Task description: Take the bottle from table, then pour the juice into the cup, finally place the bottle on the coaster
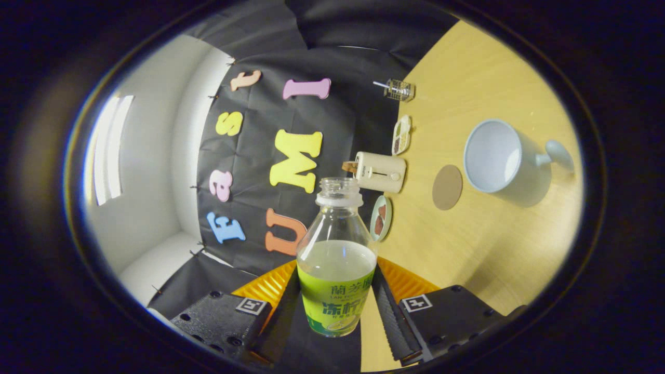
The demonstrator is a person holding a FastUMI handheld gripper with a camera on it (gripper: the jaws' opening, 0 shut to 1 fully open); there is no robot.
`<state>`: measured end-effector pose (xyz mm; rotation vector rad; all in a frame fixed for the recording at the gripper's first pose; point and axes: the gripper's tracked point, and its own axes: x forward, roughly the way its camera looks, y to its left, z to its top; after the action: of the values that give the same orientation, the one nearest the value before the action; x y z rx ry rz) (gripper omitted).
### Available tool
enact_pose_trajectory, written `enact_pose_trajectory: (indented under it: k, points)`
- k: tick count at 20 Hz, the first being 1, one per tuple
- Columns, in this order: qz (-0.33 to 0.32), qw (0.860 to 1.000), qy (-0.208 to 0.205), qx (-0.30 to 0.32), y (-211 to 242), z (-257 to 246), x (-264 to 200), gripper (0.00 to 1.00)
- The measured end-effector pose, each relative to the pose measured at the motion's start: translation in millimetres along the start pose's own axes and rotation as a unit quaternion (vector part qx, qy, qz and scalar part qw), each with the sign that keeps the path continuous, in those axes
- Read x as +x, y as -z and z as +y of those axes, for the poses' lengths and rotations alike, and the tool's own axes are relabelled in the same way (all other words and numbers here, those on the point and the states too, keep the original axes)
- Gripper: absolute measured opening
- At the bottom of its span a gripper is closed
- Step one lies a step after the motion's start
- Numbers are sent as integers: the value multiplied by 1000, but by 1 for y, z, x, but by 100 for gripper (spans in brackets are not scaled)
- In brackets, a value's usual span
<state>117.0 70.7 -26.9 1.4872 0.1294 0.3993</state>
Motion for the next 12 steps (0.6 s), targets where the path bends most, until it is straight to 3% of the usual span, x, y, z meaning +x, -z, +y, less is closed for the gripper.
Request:
enact_pose_trajectory:
  k: [12]
  points:
    - [-2,994,-15,110,-4,14,4,79]
